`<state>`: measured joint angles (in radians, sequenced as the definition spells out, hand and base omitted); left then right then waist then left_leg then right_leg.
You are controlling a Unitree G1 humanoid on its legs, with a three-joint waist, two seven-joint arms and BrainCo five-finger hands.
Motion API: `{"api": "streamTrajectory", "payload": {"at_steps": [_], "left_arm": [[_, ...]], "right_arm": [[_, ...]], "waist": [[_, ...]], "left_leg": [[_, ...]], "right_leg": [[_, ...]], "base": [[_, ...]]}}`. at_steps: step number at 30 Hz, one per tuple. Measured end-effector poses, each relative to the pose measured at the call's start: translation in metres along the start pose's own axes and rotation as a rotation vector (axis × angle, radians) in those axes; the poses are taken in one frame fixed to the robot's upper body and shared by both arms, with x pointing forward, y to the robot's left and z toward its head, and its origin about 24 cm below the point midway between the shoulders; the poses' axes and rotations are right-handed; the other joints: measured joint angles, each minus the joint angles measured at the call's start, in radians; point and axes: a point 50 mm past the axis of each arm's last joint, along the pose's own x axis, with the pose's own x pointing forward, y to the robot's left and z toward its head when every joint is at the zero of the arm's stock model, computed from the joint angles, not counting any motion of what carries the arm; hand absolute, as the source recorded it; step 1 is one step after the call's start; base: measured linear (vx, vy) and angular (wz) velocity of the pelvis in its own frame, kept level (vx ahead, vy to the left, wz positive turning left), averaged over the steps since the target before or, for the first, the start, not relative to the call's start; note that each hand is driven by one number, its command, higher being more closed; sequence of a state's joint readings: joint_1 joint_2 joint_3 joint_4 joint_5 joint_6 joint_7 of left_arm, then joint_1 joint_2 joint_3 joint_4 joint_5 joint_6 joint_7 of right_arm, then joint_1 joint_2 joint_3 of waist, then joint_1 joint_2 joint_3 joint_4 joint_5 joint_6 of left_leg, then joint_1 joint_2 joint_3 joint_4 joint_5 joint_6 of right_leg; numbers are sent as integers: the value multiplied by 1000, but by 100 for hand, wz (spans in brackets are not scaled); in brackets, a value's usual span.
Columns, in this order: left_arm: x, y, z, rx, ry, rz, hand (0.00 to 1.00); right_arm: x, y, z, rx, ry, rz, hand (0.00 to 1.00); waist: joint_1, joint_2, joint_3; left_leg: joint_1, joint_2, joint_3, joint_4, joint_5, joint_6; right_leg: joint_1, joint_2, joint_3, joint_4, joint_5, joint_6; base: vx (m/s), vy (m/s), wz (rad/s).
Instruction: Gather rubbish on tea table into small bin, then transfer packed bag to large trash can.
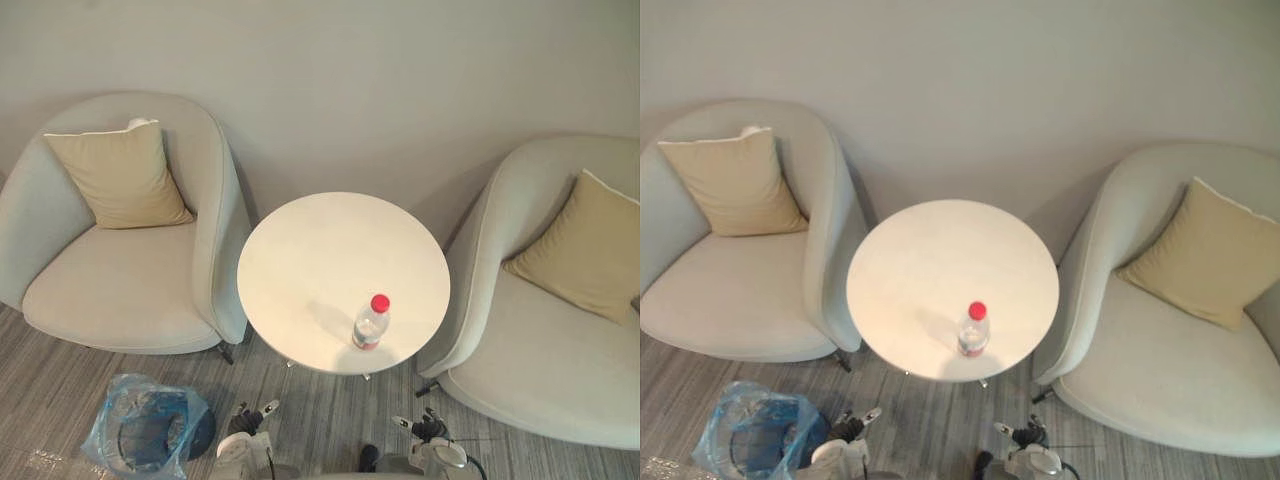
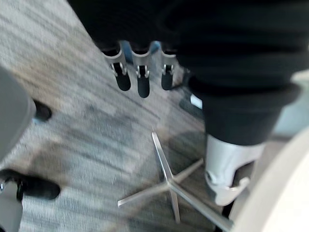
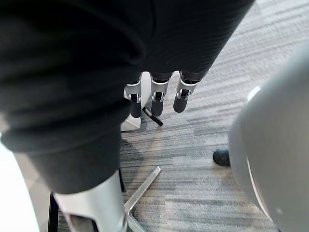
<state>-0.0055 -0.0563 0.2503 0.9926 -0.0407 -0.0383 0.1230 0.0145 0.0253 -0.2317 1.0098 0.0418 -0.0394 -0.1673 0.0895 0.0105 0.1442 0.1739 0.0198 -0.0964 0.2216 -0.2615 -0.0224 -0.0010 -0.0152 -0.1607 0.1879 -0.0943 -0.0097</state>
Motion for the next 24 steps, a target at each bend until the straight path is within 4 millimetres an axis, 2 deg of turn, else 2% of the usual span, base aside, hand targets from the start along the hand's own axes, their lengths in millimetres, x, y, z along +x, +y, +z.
{"api": "streamTrajectory", "payload": {"at_steps": [7,9,13,17,20,24], "left_arm": [[2,-2,3,89,-4,-27,0],[2,-2,3,134,-8,-36,0],[1,6,-2,236,0,-35,0],[1,13,-4,316,1,-41,0],[0,14,-8,371,4,-59,0],[-1,13,-9,396,5,-75,0]], "right_arm": [[1,-5,1,-4,-10,-20,0],[0,-9,9,-11,-54,-26,0],[-10,-25,49,-27,-279,-57,0],[-34,-42,96,-100,-560,-93,0],[-50,-42,113,-180,-688,-89,0],[-55,-39,119,-237,-732,-71,0]], "waist": [[-9,3,-1],[-13,3,-1],[-32,4,0],[-34,4,0],[-40,4,0],[-45,5,-1]], "left_leg": [[-25,-22,-24,10,1,0],[-28,-30,-25,12,1,0],[-33,-45,-21,13,1,1],[-43,-47,2,7,1,1],[-43,-45,6,7,1,1],[-40,-45,11,8,6,-6]], "right_leg": [[34,-4,-9,-94,43,22],[37,-10,-10,-100,45,26],[33,-18,8,-110,53,37],[16,-13,32,-123,63,39],[12,-7,49,-128,65,37],[18,-3,63,-149,78,31]], "base": [[-7,21,9],[-15,37,11],[-16,44,-9],[-6,23,-17],[19,3,-18],[35,-5,-15]]}}
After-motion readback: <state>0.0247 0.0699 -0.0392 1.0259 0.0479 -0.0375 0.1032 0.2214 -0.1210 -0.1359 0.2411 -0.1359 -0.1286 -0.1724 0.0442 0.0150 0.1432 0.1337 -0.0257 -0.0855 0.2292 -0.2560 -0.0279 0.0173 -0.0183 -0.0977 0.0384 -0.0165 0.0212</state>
